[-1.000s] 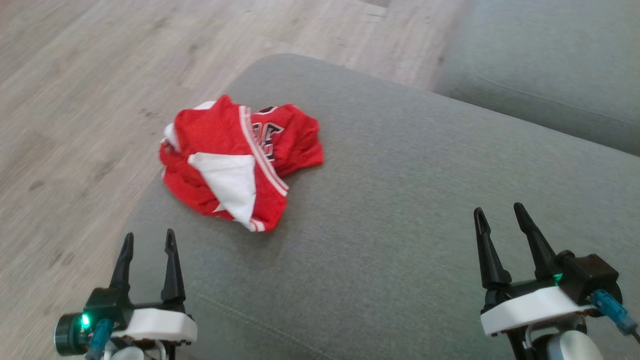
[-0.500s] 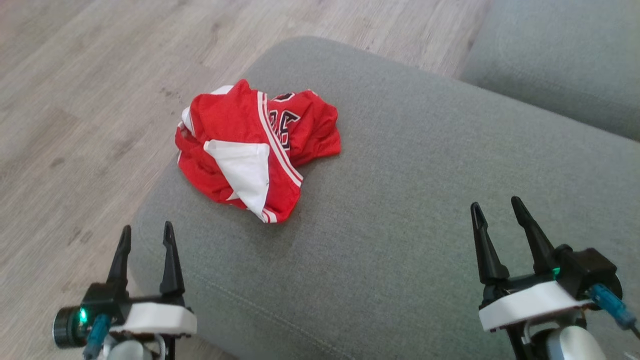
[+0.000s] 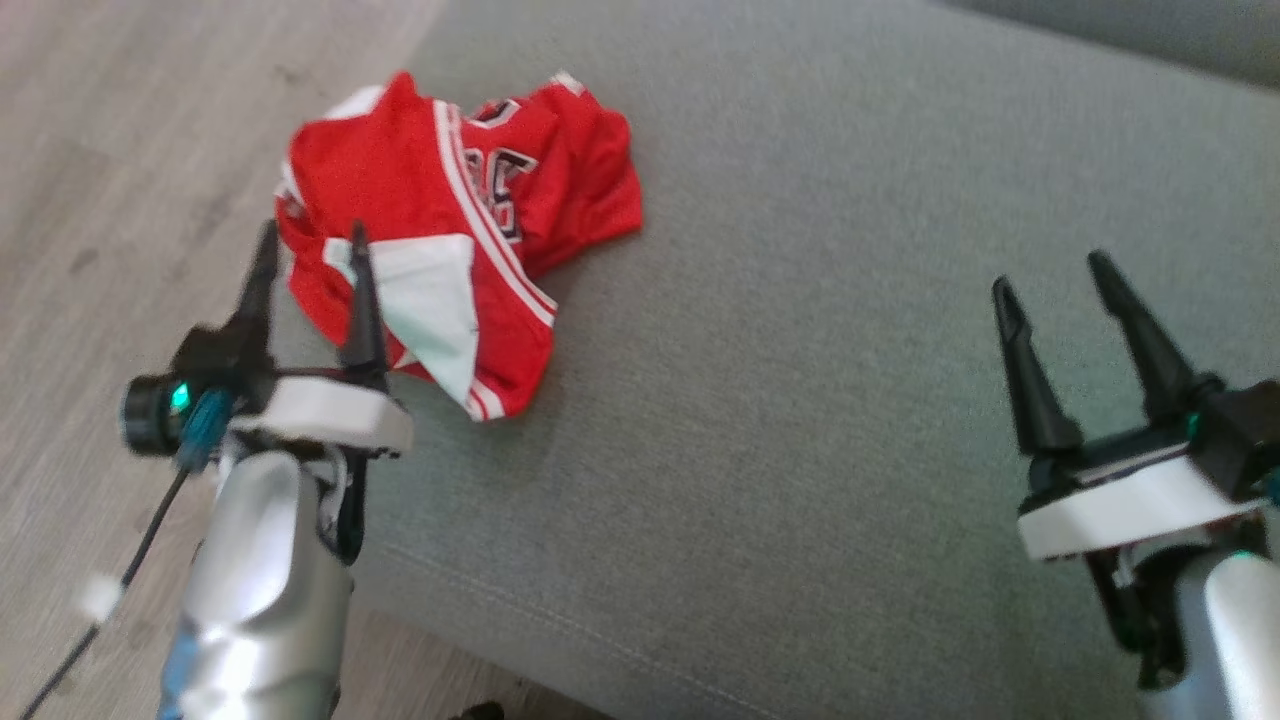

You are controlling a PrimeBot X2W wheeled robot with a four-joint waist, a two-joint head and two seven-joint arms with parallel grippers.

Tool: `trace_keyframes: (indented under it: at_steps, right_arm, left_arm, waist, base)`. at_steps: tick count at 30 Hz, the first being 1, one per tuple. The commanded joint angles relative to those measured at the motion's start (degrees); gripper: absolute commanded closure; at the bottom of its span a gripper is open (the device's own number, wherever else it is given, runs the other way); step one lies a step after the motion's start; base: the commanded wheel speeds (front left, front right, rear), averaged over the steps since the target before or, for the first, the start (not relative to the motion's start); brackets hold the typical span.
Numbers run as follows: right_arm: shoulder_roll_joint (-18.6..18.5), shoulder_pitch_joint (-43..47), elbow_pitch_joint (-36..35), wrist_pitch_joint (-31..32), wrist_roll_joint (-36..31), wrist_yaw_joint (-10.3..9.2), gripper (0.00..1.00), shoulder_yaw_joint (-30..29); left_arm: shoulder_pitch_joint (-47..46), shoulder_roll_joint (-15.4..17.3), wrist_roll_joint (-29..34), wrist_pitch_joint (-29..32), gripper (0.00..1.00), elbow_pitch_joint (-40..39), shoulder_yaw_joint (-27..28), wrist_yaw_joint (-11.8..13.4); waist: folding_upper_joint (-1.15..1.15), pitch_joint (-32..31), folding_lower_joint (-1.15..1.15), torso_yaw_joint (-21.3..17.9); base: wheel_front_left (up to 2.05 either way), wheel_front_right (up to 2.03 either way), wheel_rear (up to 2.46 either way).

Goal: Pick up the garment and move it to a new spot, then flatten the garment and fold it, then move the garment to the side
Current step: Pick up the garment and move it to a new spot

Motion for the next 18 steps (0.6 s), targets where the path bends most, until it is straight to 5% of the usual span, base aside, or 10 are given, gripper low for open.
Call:
trace_keyframes:
  at_steps: [1,15,16,17,18]
  right_arm:
    - [-1.18,-2.27,-2.97,0.62,-0.17,-0.04,0.0,0.73]
    - [-2.64,-2.59,-4.8,2.32,0.3,-0.04,0.0,-0.85]
    - [-2.59,-2.58,-4.79,2.35,0.33,-0.04,0.0,-0.88]
    - [-2.52,-2.56,-4.74,2.35,0.34,-0.04,0.0,-0.88]
    - [-2.44,-2.49,-4.61,2.3,0.38,-0.04,0.0,-0.86]
  left_arm:
    - [-3.44,1.21,0.13,0.53,0.0,3.0,0.75,-0.71]
    - [-16.21,0.72,-5.63,17.12,0.0,30.02,-1.2,-3.02]
    - [-16.77,0.69,-6.14,17.31,0.36,30.64,-1.16,-3.08]
    - [-17.18,0.66,-6.69,17.53,0.84,31.29,-1.13,-3.14]
    - [-17.48,0.64,-7.15,17.35,1.0,31.71,-1.16,-3.18]
  waist:
    - [0.0,4.09,-0.02,-2.05]
    - [0.0,7.09,-0.02,-2.23]
    - [0.0,6.95,-0.02,-2.19]
    - [0.0,6.75,-0.02,-2.14]
    - [0.0,6.39,-0.02,-2.1]
  base:
    - [0.0,0.0,0.0]
    - [0.0,0.0,0.0]
    - [0.0,0.0,0.0]
    - [0.0,0.0,0.0]
    - [0.0,0.0,0.0]
